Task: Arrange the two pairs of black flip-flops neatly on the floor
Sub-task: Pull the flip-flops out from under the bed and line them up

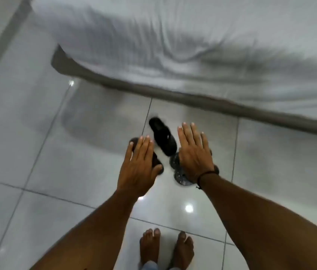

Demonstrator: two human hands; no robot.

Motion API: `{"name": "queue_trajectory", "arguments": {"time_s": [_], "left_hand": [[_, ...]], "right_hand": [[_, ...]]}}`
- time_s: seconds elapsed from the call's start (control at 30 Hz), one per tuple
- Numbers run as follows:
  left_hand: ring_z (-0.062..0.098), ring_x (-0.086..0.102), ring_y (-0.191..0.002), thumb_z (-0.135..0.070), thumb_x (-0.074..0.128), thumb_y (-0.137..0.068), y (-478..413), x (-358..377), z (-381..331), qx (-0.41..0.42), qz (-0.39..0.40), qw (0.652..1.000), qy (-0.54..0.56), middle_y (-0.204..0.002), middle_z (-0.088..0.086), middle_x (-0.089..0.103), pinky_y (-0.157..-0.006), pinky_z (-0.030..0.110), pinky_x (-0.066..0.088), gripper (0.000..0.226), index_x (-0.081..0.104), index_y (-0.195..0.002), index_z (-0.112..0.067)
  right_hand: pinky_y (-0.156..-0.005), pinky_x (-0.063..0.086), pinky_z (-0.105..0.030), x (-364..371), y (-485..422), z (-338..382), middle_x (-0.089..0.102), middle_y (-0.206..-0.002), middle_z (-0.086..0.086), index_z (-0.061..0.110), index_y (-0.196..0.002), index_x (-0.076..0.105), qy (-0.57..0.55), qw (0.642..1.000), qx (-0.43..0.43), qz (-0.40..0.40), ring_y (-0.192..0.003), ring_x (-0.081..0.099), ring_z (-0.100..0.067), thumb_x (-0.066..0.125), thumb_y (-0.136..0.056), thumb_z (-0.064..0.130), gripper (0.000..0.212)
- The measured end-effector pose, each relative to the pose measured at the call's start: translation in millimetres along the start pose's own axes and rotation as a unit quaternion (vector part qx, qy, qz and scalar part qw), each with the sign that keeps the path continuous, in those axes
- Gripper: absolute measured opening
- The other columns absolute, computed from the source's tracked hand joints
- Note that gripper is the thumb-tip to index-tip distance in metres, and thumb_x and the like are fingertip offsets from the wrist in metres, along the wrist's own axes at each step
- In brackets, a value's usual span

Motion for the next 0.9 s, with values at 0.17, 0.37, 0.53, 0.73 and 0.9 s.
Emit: {"name": "queue_trajectory", "arguments": {"time_s": [0.17,0.37,0.53,0.73,0.9], "left_hand": [[0.033,-0.001,-0.162,-0.072,0.039,-0.097,-10,221,72,-0.066,0.138,0.988,-0.007,-0.175,0.017,0.006,-0.131,0.052,0.002,0.101,0.009,-0.165,-0.004],[0.034,-0.013,-0.161,-0.078,0.075,-0.069,-64,372,136,-0.230,0.177,0.953,0.084,-0.176,0.012,-0.010,-0.126,0.061,-0.005,0.141,-0.004,-0.166,-0.012],[0.037,-0.005,-0.161,-0.075,0.085,-0.057,-88,411,153,-0.183,0.136,0.972,0.054,-0.175,0.014,0.000,-0.126,0.065,0.002,0.148,0.003,-0.166,-0.018],[0.039,0.003,-0.160,-0.064,0.093,-0.052,-88,395,144,-0.009,0.173,0.985,-0.019,-0.174,0.015,0.007,-0.128,0.062,0.007,0.150,0.007,-0.166,-0.017],[0.038,0.002,-0.161,-0.055,0.094,-0.057,-53,397,124,0.093,0.203,0.973,-0.063,-0.175,0.014,0.007,-0.129,0.060,0.010,0.143,0.010,-0.166,-0.017]], "right_hand": [[-0.127,0.010,-0.058,222,-61,-24,0.002,-0.176,-0.002,0.018,-0.166,0.009,0.093,0.974,-0.069,0.194,-0.162,-0.002,-0.028,0.041,-0.099,0.016,0.075],[-0.126,0.002,-0.064,345,-190,-40,-0.012,-0.175,-0.001,0.022,-0.166,-0.005,0.180,0.942,-0.100,0.264,-0.160,-0.016,-0.032,0.068,-0.094,0.026,0.102],[-0.126,-0.001,-0.066,395,-207,-37,-0.007,-0.175,-0.006,0.023,-0.166,-0.002,0.178,0.953,-0.096,0.227,-0.159,-0.018,-0.036,0.085,-0.083,0.038,0.122],[-0.124,-0.006,-0.067,390,-132,-5,0.005,-0.175,-0.010,0.019,-0.166,0.011,0.101,0.977,-0.055,0.181,-0.159,-0.014,-0.040,0.070,-0.088,0.045,0.101],[-0.125,0.004,-0.067,406,-43,-5,0.018,-0.172,-0.010,0.021,-0.164,0.020,0.078,0.983,0.029,0.161,-0.160,-0.007,-0.040,0.075,-0.082,0.053,0.104]]}}
Point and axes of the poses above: each hand's wrist, its own y-axis away from the middle knuckle, its own x-axis out of the palm, z = x × y, the point moved 10 cm from there along -y, towards the middle knuckle
